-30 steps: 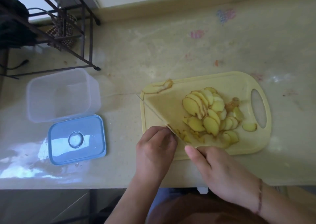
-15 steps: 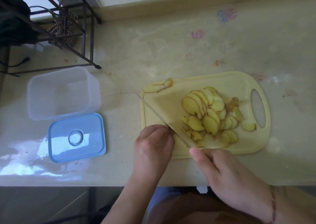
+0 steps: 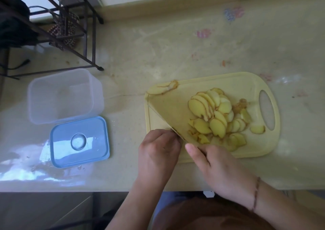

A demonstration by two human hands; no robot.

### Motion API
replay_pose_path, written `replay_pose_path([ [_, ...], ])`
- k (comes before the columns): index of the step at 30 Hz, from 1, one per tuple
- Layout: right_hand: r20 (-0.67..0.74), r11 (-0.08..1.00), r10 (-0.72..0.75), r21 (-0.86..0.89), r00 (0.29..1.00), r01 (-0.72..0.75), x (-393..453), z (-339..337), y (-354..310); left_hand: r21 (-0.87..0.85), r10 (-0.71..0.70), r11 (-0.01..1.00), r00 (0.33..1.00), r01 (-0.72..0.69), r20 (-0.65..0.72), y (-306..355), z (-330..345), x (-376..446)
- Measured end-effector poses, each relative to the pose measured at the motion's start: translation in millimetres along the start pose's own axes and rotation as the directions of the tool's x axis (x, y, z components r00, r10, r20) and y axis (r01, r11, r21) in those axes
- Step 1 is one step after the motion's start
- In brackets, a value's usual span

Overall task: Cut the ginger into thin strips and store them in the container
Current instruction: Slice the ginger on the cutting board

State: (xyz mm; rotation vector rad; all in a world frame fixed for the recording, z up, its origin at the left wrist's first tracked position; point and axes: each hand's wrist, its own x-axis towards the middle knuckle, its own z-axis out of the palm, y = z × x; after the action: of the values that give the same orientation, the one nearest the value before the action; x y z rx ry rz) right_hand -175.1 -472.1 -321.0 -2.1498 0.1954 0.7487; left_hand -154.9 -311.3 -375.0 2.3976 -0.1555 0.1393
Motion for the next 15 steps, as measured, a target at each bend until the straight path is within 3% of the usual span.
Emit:
replay_pose_path([
  [7, 0.013, 0.992, 0.047, 0.115, 0.999, -0.048, 0.6, -16.8, 6.5, -0.031, -0.023, 0.999, 0.999, 0.022, -0.023, 1.5, -2.0, -1.7],
  [15, 0.003, 0.998, 0.033, 0.045, 0.999, -0.033, -22.9, -11.3, 2.4, 0.017, -0.052, 0.999, 0.999, 0.052, -0.002, 3.3, -2.2, 0.4],
])
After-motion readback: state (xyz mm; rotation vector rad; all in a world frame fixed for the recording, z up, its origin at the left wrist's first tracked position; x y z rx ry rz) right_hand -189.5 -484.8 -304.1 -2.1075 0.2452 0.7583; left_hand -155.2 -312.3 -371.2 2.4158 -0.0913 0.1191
